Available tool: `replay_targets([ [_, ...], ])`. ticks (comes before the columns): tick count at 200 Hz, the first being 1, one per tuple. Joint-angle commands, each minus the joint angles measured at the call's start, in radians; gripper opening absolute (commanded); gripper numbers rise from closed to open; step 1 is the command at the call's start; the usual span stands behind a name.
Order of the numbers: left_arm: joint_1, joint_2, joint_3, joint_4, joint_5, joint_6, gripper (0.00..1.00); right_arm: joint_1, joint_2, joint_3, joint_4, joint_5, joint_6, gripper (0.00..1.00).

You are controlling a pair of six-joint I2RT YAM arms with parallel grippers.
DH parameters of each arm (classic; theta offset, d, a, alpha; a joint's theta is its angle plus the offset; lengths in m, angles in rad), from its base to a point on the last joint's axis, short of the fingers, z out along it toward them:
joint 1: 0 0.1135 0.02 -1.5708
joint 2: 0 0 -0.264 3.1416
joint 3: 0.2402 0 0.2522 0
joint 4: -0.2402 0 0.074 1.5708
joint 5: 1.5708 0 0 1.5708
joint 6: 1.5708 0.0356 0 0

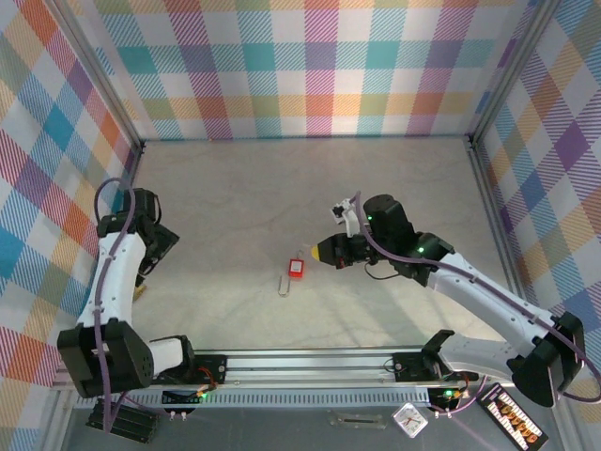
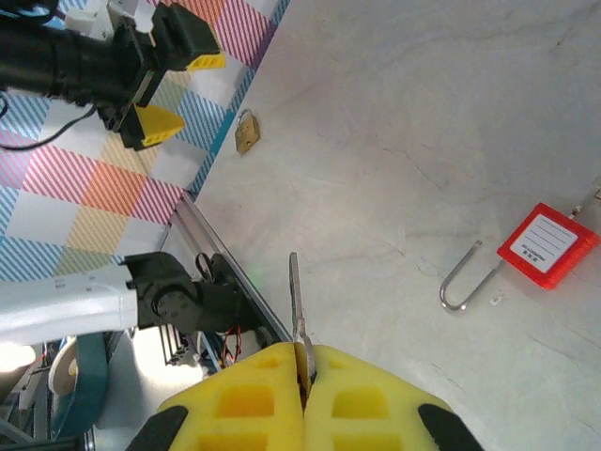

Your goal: Unlock with the key

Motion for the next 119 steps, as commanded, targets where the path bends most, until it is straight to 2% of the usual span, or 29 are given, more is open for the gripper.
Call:
replay_targets([
  [1,0.098,0.045,-0.032,0.010,-0.030,0.042,1.00,-0.021,-0.052,0.014,-0.039,-0.031,-0.037,0.00],
  [11,0.137,0.075,-0.034,0.028,-0.006,0.041,0.99,-0.028,-0.064,0.007,-0.044,-0.035,-0.039,0.00],
  [27,0.166,0.118,-0.037,0.057,-0.042,0.043,0.99,-0.037,-0.076,-0.002,-0.047,-0.044,-0.037,0.00],
  [66,0.246,0.233,-0.049,0.129,-0.027,0.086,0.95,-0.047,-0.085,-0.011,-0.063,-0.045,-0.038,0.00],
  [119,0.370,0.342,-0.105,0.258,0.094,0.176,0.90,-0.054,-0.088,-0.024,-0.058,-0.043,-0.020,0.00],
])
